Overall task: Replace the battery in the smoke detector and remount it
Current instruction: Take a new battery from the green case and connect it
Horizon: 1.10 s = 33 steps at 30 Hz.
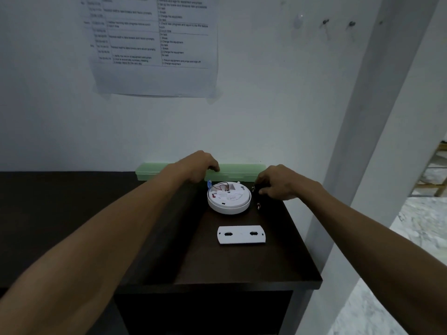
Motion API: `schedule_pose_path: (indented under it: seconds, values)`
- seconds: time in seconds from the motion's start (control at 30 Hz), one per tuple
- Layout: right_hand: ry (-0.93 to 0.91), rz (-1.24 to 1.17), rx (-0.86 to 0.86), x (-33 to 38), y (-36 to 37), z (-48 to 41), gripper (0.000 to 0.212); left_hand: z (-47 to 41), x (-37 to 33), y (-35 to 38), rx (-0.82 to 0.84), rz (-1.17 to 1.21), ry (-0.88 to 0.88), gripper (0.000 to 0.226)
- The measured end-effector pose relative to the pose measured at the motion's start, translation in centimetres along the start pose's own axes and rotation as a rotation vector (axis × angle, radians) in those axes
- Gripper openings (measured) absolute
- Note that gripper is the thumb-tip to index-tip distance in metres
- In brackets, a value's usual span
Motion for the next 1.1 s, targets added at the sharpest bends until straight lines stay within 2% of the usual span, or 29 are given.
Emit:
schedule_pose_path:
  seconds: [0.37,0.43,0.5,0.57,0.6,0.67,0.73,0.87,0.97,1.1]
  values:
    - [-0.015,0.024,-0.027,0.0,0.6,-0.5,0.037,1.7,-0.7,-0.5,0.018,0.022,-0.061,0.066]
    - [-0.018,0.034,-0.041,0.0,0.6,-0.3,0.037,2.7,-1.0,-0.6,-0.054,0.057,-0.122,0.063]
    - [-0.013,0.034,-0.060,0.0,0.6,-0.2,0.034,3.8,-1.6,-0.7,-0.195,0.132,-0.225,0.050]
    - [-0.012,0.022,-0.097,0.3,0.4,0.0,0.031,5.0,-2.6,-0.8,-0.380,0.246,-0.399,0.028]
    - [-0.016,0.016,-0.126,0.6,0.2,0.1,0.031,5.6,-3.1,-0.9,-0.432,0.304,-0.490,0.026]
    - [-0.031,0.004,-0.198,1.4,-0.3,0.3,0.032,6.4,-4.1,-0.9,-0.429,0.422,-0.658,0.036]
    - [-0.049,-0.019,-0.257,2.3,-1.0,0.3,0.032,6.8,-4.9,-0.8,-0.394,0.508,-0.773,0.030]
    - [-0.087,-0.096,-0.308,4.2,-2.0,0.7,0.030,7.1,-5.8,-0.9,-0.383,0.527,-0.840,0.010]
    - [-0.124,-0.130,-0.339,5.5,-2.2,1.3,0.027,7.2,-6.4,-1.3,-0.464,0.544,-0.829,0.015]
    - [-0.159,-0.179,-0.398,7.1,-1.9,2.2,0.035,7.3,-7.5,-1.9,-0.610,0.722,-0.863,0.015]
Point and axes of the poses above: each hand's wrist, its own z-axis away from the middle knuckle, its own y-axis out of the palm, x = y × z, the point moved 1 cm from there along -z, towards the middle knuckle, and after that the axes turned 12 degrees about -x, right-handed, at the moved point
